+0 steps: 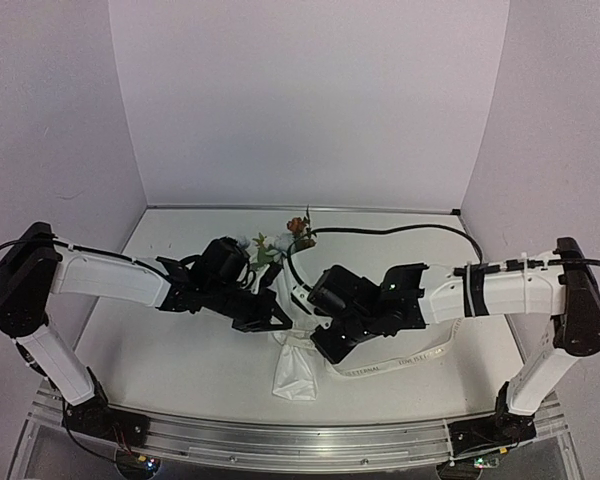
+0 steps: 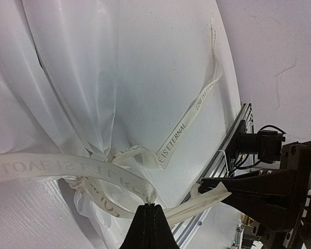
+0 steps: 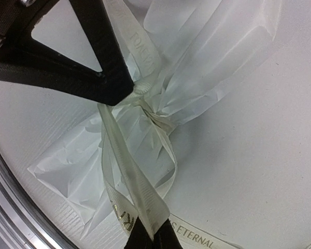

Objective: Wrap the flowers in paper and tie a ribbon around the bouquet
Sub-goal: Adjust the left side of the half-tied ribbon at the center of the board, then straighten the left side of the half-tied ribbon at the center of the board.

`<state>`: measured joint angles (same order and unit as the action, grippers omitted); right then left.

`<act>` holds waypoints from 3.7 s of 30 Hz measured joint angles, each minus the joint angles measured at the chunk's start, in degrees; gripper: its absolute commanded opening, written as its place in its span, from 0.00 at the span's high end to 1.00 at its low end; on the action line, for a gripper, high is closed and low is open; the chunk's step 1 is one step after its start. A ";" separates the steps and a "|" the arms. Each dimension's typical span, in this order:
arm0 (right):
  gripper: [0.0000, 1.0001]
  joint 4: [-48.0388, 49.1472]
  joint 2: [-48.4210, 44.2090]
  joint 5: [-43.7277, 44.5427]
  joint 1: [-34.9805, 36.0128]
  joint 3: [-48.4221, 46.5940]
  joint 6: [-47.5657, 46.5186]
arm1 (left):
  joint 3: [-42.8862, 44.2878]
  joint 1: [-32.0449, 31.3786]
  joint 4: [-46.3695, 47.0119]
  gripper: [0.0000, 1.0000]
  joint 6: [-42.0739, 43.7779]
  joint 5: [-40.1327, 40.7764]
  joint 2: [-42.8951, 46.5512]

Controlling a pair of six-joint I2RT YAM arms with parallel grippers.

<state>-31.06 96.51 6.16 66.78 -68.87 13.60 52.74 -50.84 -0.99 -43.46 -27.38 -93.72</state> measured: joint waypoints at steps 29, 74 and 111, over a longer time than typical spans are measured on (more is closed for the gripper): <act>0.50 0.26 -6.75 -4.52 -1.25 12.75 5.45 | 1.53 0.47 -8.02 1.00 2.95 5.88 -4.63; 0.90 14.41 2.16 -6.09 -5.56 17.59 9.18 | 9.50 -2.11 -10.07 1.00 3.19 3.60 -7.92; 0.42 15.51 -3.90 -19.86 -8.92 13.47 19.28 | 9.52 -2.11 -9.99 1.00 3.43 3.47 -7.97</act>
<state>-15.55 92.61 -13.70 57.87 -55.40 32.88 62.26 -52.95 -10.98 -40.03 -23.91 -101.69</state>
